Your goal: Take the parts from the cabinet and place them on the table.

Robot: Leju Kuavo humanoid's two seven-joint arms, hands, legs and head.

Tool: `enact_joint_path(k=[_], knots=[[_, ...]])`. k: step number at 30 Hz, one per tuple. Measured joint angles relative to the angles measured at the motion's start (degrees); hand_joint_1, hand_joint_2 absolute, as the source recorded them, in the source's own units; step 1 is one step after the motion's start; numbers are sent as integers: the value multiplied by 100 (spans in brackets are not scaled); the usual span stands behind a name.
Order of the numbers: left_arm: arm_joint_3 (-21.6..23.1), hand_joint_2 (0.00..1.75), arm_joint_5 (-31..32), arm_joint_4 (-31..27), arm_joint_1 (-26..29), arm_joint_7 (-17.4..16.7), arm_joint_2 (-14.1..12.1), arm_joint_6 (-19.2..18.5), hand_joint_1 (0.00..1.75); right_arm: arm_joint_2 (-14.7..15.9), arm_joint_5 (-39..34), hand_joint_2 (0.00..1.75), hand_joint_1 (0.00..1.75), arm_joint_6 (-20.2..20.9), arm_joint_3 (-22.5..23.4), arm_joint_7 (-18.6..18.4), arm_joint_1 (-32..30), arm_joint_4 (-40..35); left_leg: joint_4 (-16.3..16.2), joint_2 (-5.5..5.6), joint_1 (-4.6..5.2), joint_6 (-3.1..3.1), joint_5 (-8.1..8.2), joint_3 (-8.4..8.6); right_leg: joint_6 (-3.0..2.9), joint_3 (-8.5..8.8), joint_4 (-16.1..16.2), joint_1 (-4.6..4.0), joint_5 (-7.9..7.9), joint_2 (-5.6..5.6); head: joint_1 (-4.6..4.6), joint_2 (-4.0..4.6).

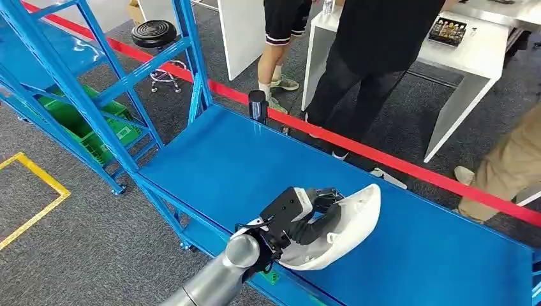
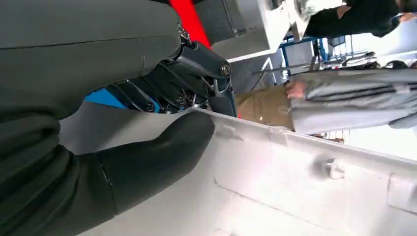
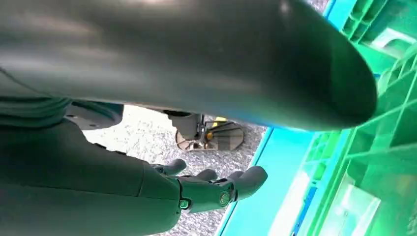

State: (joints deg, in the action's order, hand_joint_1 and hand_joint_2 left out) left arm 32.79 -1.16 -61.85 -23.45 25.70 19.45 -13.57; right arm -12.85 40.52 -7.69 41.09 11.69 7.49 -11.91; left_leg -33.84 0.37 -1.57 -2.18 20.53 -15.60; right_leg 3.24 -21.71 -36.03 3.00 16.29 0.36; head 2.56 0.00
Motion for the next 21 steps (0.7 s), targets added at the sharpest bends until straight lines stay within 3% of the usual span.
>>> enact_joint_path(k=[4, 10, 11, 14, 18, 21], knots=[[0, 175, 24, -155, 31, -92, -15, 15, 175, 0, 46, 0, 0, 59, 0, -30, -35, 0, 680, 4, 14, 4, -304, 364, -1, 333, 594, 7, -258, 7, -2, 0], [4, 175, 63, -344, 104, -146, -44, 26, 175, 0, 149, 0, 0, 66, 0, -44, -112, 0, 1724, 6, 42, 4, -803, 848, -11, 698, 1396, 28, -658, 7, 0, 0], [7, 175, 63, -357, 107, -162, -50, 20, 175, 0, 157, 0, 0, 52, 0, -41, -124, 0, 1798, 6, 48, -8, -868, 894, -14, 714, 1432, 31, -700, 6, -2, 0], [31, 175, 61, -370, 108, -186, -53, -15, 175, 0, 199, 0, 0, 46, -2, -46, -117, 0, 1771, 5, 51, -5, -845, 856, -21, 675, 1420, 32, -692, 5, 2, 0], [37, 175, 15, -365, 112, -181, -57, -20, 175, 2, 227, 0, 0, 26, -2, -201, -124, 0, 2182, 3, 46, 0, -997, 1104, -1, 865, 1718, 29, -788, 5, 2, 0], [37, 175, 9, -370, 114, -177, -61, -13, 175, 9, 328, 0, 0, -55, -9, -521, -108, 0, 2409, 3, 39, 1, -1106, 1266, -6, 988, 1879, 20, -869, 2, 0, 0]])
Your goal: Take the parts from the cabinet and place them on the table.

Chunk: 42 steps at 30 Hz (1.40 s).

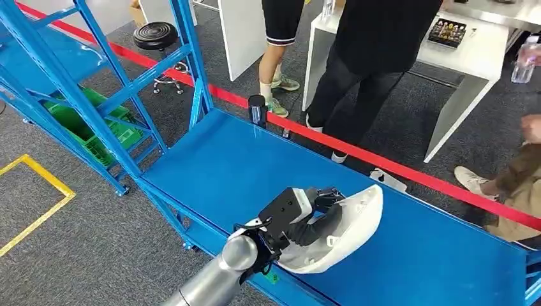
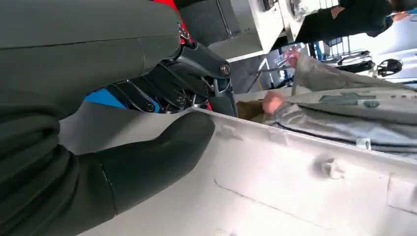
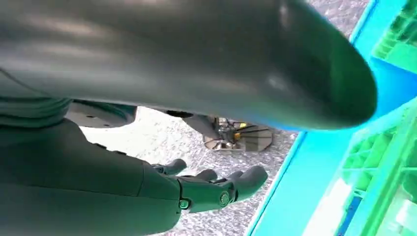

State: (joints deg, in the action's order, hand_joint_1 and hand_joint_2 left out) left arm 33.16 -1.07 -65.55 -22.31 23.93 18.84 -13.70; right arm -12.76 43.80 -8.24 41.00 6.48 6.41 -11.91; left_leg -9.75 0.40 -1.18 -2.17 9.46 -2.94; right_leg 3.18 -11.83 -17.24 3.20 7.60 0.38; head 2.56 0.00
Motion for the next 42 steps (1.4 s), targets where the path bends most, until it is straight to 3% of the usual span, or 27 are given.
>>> enact_joint_path(k=[6, 15, 18, 21, 27, 29, 30, 31, 32, 33, 42], knots=[[0, 175, -2, -74, 31, -2, -20, 2, 175, 44, 44, 0, 0, -19, -11, -609, -42, 0, 146, 0, -17, 9, -64, 155, 4, 176, 186, -17, -75, 0, 0, 0], [0, 175, -13, -186, 54, -11, -28, 2, 175, 125, 175, 0, 0, -96, -11, -1479, -174, 0, 210, 0, -22, 29, -79, 210, 31, 312, 379, -18, -148, -2, 0, 0], [0, 175, -13, -254, 59, -20, -33, 2, 175, 129, 177, 0, 0, -79, -11, -1544, -175, 0, -68, 2, -35, 39, 31, 32, 19, 245, 312, -33, -133, 2, 4, 0], [0, 175, -15, -299, 86, -20, -48, 2, 175, 136, 190, 0, 0, -48, -11, -1590, -184, 0, 61, 0, -38, 45, -13, 109, 31, 324, 409, -35, -166, 0, -11, 0], [0, 175, -15, -426, 158, -28, -81, 2, 175, 144, 242, 0, 0, -17, -11, -1627, -193, 0, -376, 3, -77, 49, 119, -196, 37, 240, 376, -72, -199, 0, -15, 0], [-2, 175, -15, -476, 180, -28, -89, 2, 175, 146, 247, 0, 0, -17, -11, -1656, -195, 0, -364, -2, -80, 63, 149, -189, 11, 193, 303, -62, -136, 2, -39, 0], [-2, 175, -15, -502, 191, -26, -92, 2, 175, 149, 245, 0, 0, -17, -11, -1665, -201, 0, -457, 0, -60, 59, 158, -232, 47, 200, 323, -42, -160, 2, -27, 0], [-2, 175, -15, -522, 198, -28, -101, 2, 175, 151, 242, 0, 0, -17, -11, -1673, -199, 0, -452, 0, -63, 67, 169, -227, 75, 198, 260, -46, -142, 2, 11, 0], [-2, 175, -15, -549, 210, -30, -103, 2, 175, 151, 238, 0, 0, -19, -11, -1669, -207, 0, -365, -2, -59, 73, 159, -172, 49, 213, 314, -47, -139, 3, -37, 0], [-2, 175, -15, -566, 221, -31, -109, 2, 175, 151, 238, 0, 0, -35, -11, -1662, -213, 0, -297, -2, -54, 72, 114, -117, 63, 272, 391, -32, -184, 2, -48, 0], [-2, 175, -13, -632, 247, -55, -127, 20, 175, 155, 159, 0, 0, -61, -11, -1542, -221, 0, 138, -1, -8, 72, -83, 124, 58, 373, 558, -16, -298, 0, -44, 0]])
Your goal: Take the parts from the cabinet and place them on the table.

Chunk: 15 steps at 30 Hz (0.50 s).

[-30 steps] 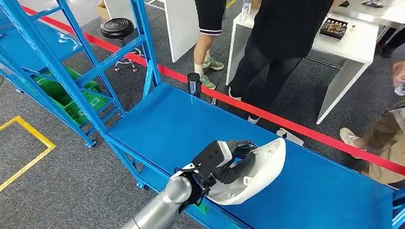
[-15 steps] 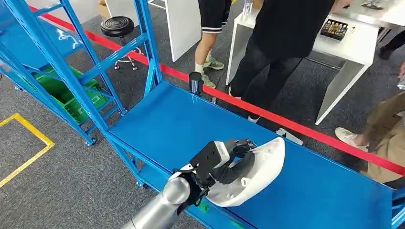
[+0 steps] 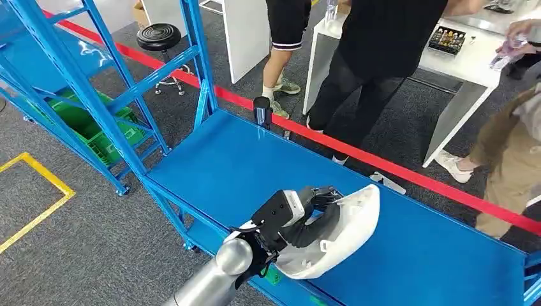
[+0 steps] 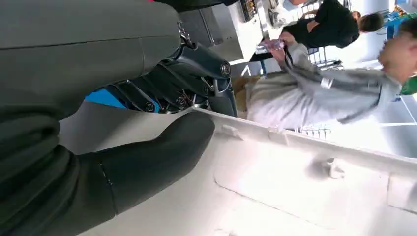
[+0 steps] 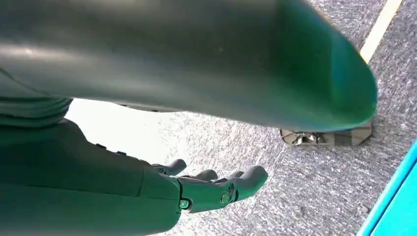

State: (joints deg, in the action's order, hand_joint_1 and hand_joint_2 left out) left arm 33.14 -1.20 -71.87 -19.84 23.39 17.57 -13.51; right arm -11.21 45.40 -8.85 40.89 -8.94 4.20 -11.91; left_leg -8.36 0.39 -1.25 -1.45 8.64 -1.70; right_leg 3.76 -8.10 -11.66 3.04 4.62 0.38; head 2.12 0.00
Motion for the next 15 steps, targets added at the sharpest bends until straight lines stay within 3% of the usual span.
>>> enact_joint_path(k=[2, 3, 4, 5, 6, 7, 9, 10, 11, 12, 13, 14, 15], knots=[[0, 175, 0, -4, 12, -2, -20, 2, 175, 0, -4, 0, 0, 42, 2, 57, -4, 0, -164, 5, 54, 52, 61, -56, 45, -71, -139, 98, 33, -3, 11, 0], [0, 175, 0, -6, 9, -4, -24, 2, 175, -2, -4, 0, 0, 48, 4, 72, 1, 0, -488, 3, 77, 88, 192, -253, 83, -213, -339, 112, 114, -11, 33, 0], [0, 175, 0, -51, 11, -9, 7, 0, 175, -15, -4, 0, 0, 48, 4, 72, 11, 0, -747, -8, 38, 165, 234, -370, 122, -373, -491, 74, 257, -23, 42, 0], [4, 175, 0, -81, -15, 6, 20, 0, 175, -2, -2, 0, 0, 48, 7, 78, 12, 0, -838, -64, -3, 164, 298, -500, 53, -672, -1094, 73, 658, -32, 27, 0], [4, 175, 0, -92, -33, 13, 20, 0, 175, -2, 0, 0, 0, 52, 7, 79, 15, 0, -1050, -107, -9, 216, 354, -637, 19, -1179, -2113, 73, 1128, -34, -43, 0], [4, 175, 0, -83, -29, 4, 20, 4, 175, 4, 0, 0, 0, 61, 7, 83, 11, 0, -1234, -137, -6, 213, 461, -789, 11, -1745, -3267, 61, 1541, -37, -50, 0], [4, 175, 0, -39, 14, -9, 7, 7, 175, 13, 2, 0, 0, 61, 9, 81, -20, 0, -1673, -195, 21, 210, 667, -1018, 27, -2497, -4792, 33, 2018, -37, -70, 0], [4, 175, 0, -20, 17, -9, 7, 7, 175, 17, 2, 0, 0, 61, 9, 81, -34, 0, -1930, -219, 27, 196, 795, -1133, 22, -2589, -4937, 18, 1994, -35, -72, 0], [4, 175, 0, -2, 16, -9, 7, 17, 175, 22, 2, 0, 0, 61, 9, 81, -46, 0, -2176, -243, 27, 176, 929, -1226, 7, -2487, -4683, 12, 1830, -30, -74, 0], [4, 175, 0, 4, 13, -9, 7, 39, 175, 26, 4, 0, 0, 61, 9, 81, -45, 0, -2428, -275, 17, 149, 1072, -1316, -7, -2246, -4182, 13, 1574, -9, -79, 0], [4, 175, 0, 9, 11, -7, 9, 66, 175, 39, 15, 0, 0, 61, 9, 83, -38, 0, -2725, -319, -2, 104, 1246, -1415, -13, -1912, -3491, 13, 1269, 84, -83, 0], [4, 175, 0, 15, 6, -4, 9, 92, 175, 44, 20, 0, 0, 61, 9, 83, -26, 0, -2993, -348, 1, 61, 1398, -1507, -19, -1705, -3101, -15, 1343, 266, -83, 0], [2, 175, 0, 24, -15, -8, 11, 120, 175, 24, 22, 0, 0, 63, 9, 81, -1, 7, -3172, -364, 66, -7, 1519, -1656, -132, -1805, -3239, -86, 1493, 312, -105, 0]])
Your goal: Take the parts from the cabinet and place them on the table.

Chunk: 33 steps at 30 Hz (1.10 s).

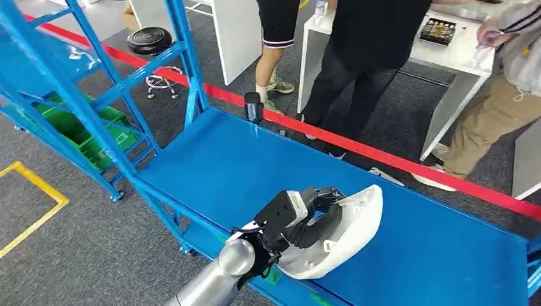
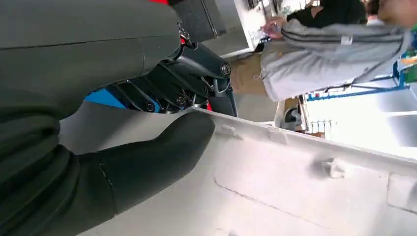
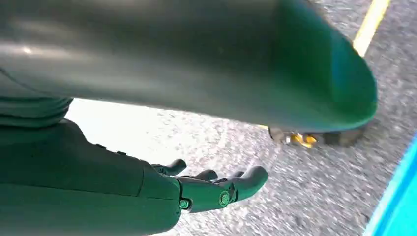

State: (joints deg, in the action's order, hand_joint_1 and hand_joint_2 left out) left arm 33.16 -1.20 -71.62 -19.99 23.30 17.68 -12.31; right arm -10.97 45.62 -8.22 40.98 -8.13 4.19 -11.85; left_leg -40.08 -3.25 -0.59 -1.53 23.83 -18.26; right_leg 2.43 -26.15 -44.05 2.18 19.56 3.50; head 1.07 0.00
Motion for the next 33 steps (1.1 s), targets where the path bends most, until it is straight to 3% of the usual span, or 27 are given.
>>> enact_joint_path(k=[1, 4, 5, 6, 7, 8, 9, 10, 11, 13, 14, 15, 17, 19, 20, 21, 22, 23, 24, 25, 26, 28, 29, 30, 31, 32, 33], knots=[[0, 175, 20, 2, -2, -7, 0, 15, 175, 2, 4, 0, 0, -2, 2, 0, 14, 0, -105, -29, -8, -34, 50, -67, -74, -87, -118, -1, 46, -78, 18, 0], [-2, 175, 28, 35, -5, -44, 2, 59, 175, 11, 11, 0, 0, -2, 2, -9, -5, 0, -227, -129, -29, -106, 99, -76, -152, -229, -290, 12, 80, -225, 35, 0], [-2, 175, 28, 33, -6, -42, 2, 59, 175, 11, 11, 0, 0, -2, 2, -9, -9, 0, -316, 6, -50, -141, 209, -123, -189, -233, -287, 25, 68, -263, 44, 0], [-2, 175, 28, 35, -10, -40, 0, 59, 175, 11, 11, 0, 0, -2, 2, -9, -8, 0, -660, 164, -54, -138, 457, -258, -207, -243, -287, 25, 59, -300, 68, 0], [-2, 175, 26, 41, -9, -40, -4, 59, 175, 11, 11, 0, 0, -2, 2, -9, 0, 0, -1154, 236, -49, -139, 727, -481, -225, -261, -287, 24, 47, -344, 79, 0], [-2, 175, 28, 61, -9, -42, -7, 61, 175, 11, 11, 0, 0, -2, 2, -9, 4, 0, -1850, 278, -48, -139, 1027, -816, -240, -290, -289, 11, 37, -395, 107, 0], [-2, 175, 26, 81, -8, -42, -7, 61, 175, 11, 11, 0, 0, -2, 2, -9, 2, 0, -2364, 288, -49, -135, 1204, -1080, -249, -319, -303, 0, 31, -441, 114, 0], [-2, 175, 28, 96, -6, -46, -7, 61, 175, 11, 11, 0, 0, -2, 4, -11, 0, 0, -2583, 293, -48, -121, 1211, -1214, -253, -351, -328, -8, 26, -494, 114, 0], [-2, 175, 45, 111, -6, -51, -7, 61, 175, 11, 11, 0, 0, -2, 7, -11, -3, 0, -2493, 298, -48, -98, 1078, -1191, -251, -385, -366, -11, 24, -555, 114, 0], [-2, 175, 90, 118, -8, -51, -2, 61, 175, 11, 11, 0, 0, -2, 9, -11, 2, 0, -1534, 368, -48, -26, 502, -781, -232, -468, -460, -13, 13, -711, 116, 0], [-2, 175, 107, 116, -10, -51, -2, 61, 175, 11, 9, 0, 0, -2, 9, -11, 6, 0, -997, 488, -49, 15, 266, -528, -208, -504, -489, -11, -3, -782, 118, 0], [0, 175, 120, 116, -14, -51, -2, 61, 175, 7, 9, 0, 0, -2, 9, -11, 9, 0, -693, 769, -54, 29, 315, -413, -169, -539, -508, -5, -28, -830, 118, 0], [0, 175, 120, 116, -15, -51, 0, 61, 175, 9, 13, 0, 0, -2, 15, -11, 5, 0, -772, 675, 6, 45, 244, -515, -58, -604, -499, 0, -101, -916, 123, 0], [4, 175, 122, 120, -16, -55, 15, 61, 175, 7, 13, 0, 0, 4, 37, -11, -24, 4, -835, 590, 54, 144, 181, -582, 61, -655, -454, 34, -195, -1007, 127, 0], [9, 175, 125, 120, -25, -53, 20, 61, 175, 7, 13, 0, 0, 4, 52, -13, -31, 11, -791, 461, -16, 214, 101, -609, 66, -698, -490, 73, -174, -965, 123, 0], [13, 175, 131, 127, -27, -60, 26, 61, 175, 7, 13, 0, 0, 4, 61, -11, -23, 11, -792, 418, 8, 264, 54, -678, 51, -811, -690, 8, 111, -687, 92, 0], [13, 175, 131, 124, -29, -57, 26, 61, 175, 7, 13, 0, 0, 4, 66, -13, -11, 11, -807, 344, 19, 307, 11, -748, 41, -989, -1110, -2, 496, -518, 44, 0], [11, 175, 131, 131, -28, -58, 26, 61, 175, 7, 13, 0, 0, 15, 70, -9, -10, 11, -822, 263, 45, 321, -24, -825, 50, -1178, -1657, -15, 861, -440, 22, 0], [11, 175, 131, 140, -28, -60, 26, 61, 175, 7, 15, 0, 0, 15, 72, -9, -9, 11, -851, 169, 74, 343, -57, -910, 58, -1336, -2178, -24, 1122, -416, 20, 0], [11, 175, 133, 146, -28, -60, 26, 61, 175, 7, 18, 0, 0, 15, 79, -9, -9, 11, -904, 80, 100, 352, -88, -1010, 61, -1405, -2537, -31, 1201, -410, 18, 0], [11, 175, 133, 148, -29, -60, 26, 59, 175, 7, 22, 0, 0, 15, 81, -9, -13, 11, -970, 5, 120, 360, -105, -1114, 56, -1337, -2614, -39, 1089, -401, 18, 0], [11, 175, 133, 148, -30, -57, 26, 61, 175, 7, 37, 0, 0, 15, 85, -9, -13, 11, -1145, -144, 135, 360, -111, -1318, 29, -868, -2142, -72, 700, -342, 18, 0], [13, 175, 133, 144, -31, -57, 28, 61, 175, 7, 46, 0, 0, 15, 85, -9, -7, 11, -1252, -204, 139, 356, -109, -1420, 10, -476, -1660, -95, 604, -227, 20, 0], [13, 175, 133, 122, -33, -57, 42, 59, 175, 9, 50, 0, 0, 15, 85, -9, 32, 9, -1364, -259, 149, 347, -104, -1484, -31, -116, -1091, -146, 900, 113, 18, 0], [13, 175, 133, 105, -35, -49, 41, 59, 175, 11, 53, 0, 0, 15, 85, -4, 40, 9, -1424, -301, 162, 318, -105, -1513, -147, -19, -958, -223, 935, 136, 24, 0], [13, 175, 136, 105, -43, -49, 41, 59, 175, 11, 55, 0, 0, 15, 85, -7, 44, 9, -1427, -369, 161, 289, -114, -1488, -203, -89, -983, -228, 907, 71, 44, 0], [22, 175, 136, 100, -57, -46, 44, 53, 175, 11, 57, 0, 0, 18, 87, -9, 42, 11, -1426, -424, 153, 257, -150, -1498, -252, -114, -991, -230, 909, 19, 7, 0]])
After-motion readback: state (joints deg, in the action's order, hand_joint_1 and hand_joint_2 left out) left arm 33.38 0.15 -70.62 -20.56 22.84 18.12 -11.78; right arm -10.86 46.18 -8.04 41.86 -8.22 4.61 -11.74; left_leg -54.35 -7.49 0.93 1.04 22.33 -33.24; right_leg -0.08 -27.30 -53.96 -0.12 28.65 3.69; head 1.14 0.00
